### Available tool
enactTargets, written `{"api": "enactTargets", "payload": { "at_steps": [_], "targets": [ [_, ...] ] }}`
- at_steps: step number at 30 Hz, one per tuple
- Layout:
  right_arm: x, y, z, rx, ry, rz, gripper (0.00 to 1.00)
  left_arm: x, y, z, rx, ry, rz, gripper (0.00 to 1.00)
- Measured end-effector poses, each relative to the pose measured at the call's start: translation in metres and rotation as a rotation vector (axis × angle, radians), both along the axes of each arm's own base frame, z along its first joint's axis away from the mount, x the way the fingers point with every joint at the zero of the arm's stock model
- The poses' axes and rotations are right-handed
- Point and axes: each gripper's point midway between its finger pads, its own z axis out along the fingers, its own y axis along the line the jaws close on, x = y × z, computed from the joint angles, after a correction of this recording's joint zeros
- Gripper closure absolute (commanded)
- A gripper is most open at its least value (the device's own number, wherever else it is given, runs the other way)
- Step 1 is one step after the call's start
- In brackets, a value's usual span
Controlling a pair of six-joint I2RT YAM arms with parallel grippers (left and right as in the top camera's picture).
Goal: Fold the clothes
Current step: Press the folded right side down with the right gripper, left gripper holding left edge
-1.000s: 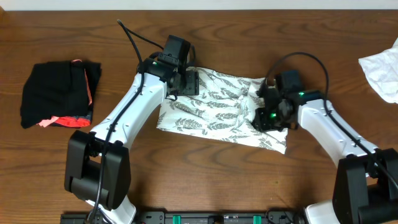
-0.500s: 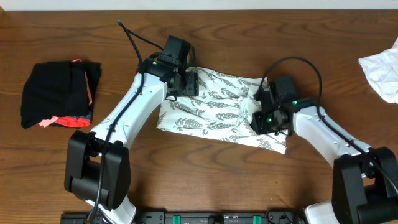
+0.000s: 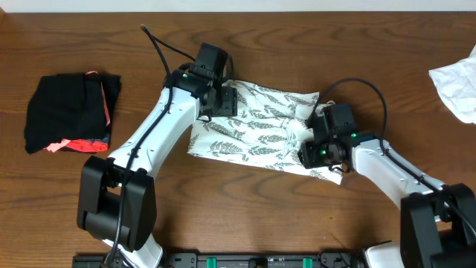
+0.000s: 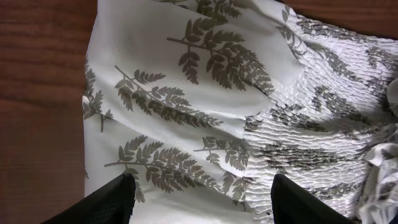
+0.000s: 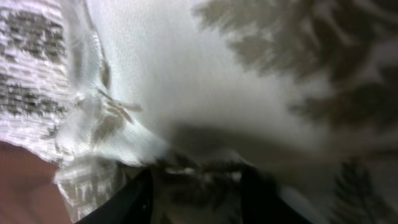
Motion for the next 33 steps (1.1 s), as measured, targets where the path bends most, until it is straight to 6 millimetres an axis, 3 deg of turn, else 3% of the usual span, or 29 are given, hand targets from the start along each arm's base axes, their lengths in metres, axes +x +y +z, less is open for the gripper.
{"api": "enactTargets", "payload": {
  "at_steps": [4, 7, 9, 11, 15, 21, 25, 33],
  "targets": [
    [0.022, -0.002, 0.045, 0.012, -0.083, -0.021, 0.54, 0.000, 0.000, 0.000, 0.002, -0.002, 0.001, 0.30],
    [0.050, -0.001, 0.101, 0.043, -0.240, -0.035, 0.55, 0.003, 0.002, 0.001, 0.013, -0.013, 0.007, 0.30],
    [0.058, 0.001, 0.123, 0.059, -0.306, -0.036, 0.56, 0.006, 0.005, 0.001, 0.023, -0.024, 0.015, 0.29],
    [0.059, 0.001, 0.129, 0.064, -0.321, -0.035, 0.57, 0.009, 0.010, 0.001, 0.026, -0.029, 0.028, 0.29],
    [0.060, 0.002, 0.104, 0.044, -0.252, -0.033, 0.60, 0.016, 0.029, 0.001, 0.039, -0.034, 0.074, 0.25],
    [0.062, 0.008, 0.035, 0.005, -0.088, -0.015, 0.61, 0.026, 0.057, 0.000, 0.041, -0.036, 0.139, 0.24],
    [0.057, 0.012, -0.006, 0.000, 0.011, -0.005, 0.63, 0.028, 0.069, -0.014, 0.034, 0.002, 0.164, 0.24],
    [0.064, 0.020, -0.006, 0.040, 0.014, 0.007, 0.63, 0.032, 0.068, -0.061, -0.082, 0.115, 0.131, 0.23]
  ]
}}
